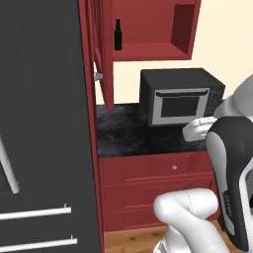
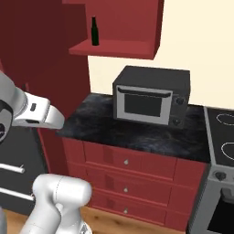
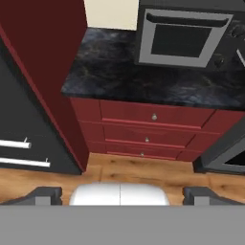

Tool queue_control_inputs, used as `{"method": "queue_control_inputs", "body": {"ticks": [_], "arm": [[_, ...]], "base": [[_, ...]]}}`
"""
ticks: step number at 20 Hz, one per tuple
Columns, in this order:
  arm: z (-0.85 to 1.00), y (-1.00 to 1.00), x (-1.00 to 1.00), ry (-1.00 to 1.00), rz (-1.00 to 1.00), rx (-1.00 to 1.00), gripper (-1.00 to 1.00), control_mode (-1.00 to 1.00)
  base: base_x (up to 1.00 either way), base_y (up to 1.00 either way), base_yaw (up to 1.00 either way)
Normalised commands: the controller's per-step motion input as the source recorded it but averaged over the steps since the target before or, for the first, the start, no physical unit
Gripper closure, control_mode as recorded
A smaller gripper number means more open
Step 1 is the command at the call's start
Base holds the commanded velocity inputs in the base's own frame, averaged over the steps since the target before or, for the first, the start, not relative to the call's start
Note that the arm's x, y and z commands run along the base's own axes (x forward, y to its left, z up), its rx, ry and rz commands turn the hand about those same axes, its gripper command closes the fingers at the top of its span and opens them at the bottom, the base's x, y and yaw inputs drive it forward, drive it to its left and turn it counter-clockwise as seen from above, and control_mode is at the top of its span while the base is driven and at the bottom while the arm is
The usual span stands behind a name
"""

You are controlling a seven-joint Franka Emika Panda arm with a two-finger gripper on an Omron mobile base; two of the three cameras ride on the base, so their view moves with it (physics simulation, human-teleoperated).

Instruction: Get the candle and the beer from the cabinet and move them to the dining counter.

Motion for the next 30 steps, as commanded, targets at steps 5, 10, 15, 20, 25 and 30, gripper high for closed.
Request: {"method": "queue_control_inputs", "body": {"ticks": [5, 10, 15, 20, 25, 30], "arm": [[0.00, 0.00, 0.00, 0.00, 0.00, 0.00, -1.00, 1.00], [0.00, 0.00, 0.00, 0.00, 0.00, 0.00, -1.00, 1.00], [0.00, 0.00, 0.00, 0.00, 0.00, 0.00, -1.00, 1.00], [0.00, 0.00, 0.00, 0.00, 0.00, 0.00, -1.00, 1.00], [0.00, 0.00, 0.00, 0.00, 0.00, 0.00, -1.00, 1.00], [0.00, 0.00, 0.00, 0.00, 0.00, 0.00, -1.00, 1.00]], "base": [[0.73, -0.23, 0.05], [0.46, -0.34, 0.00], [0.31, -0.33, 0.00], [0.25, -0.21, -0.05], [0.17, -0.26, -0.10], [0.10, -0.31, -0.19]]}}
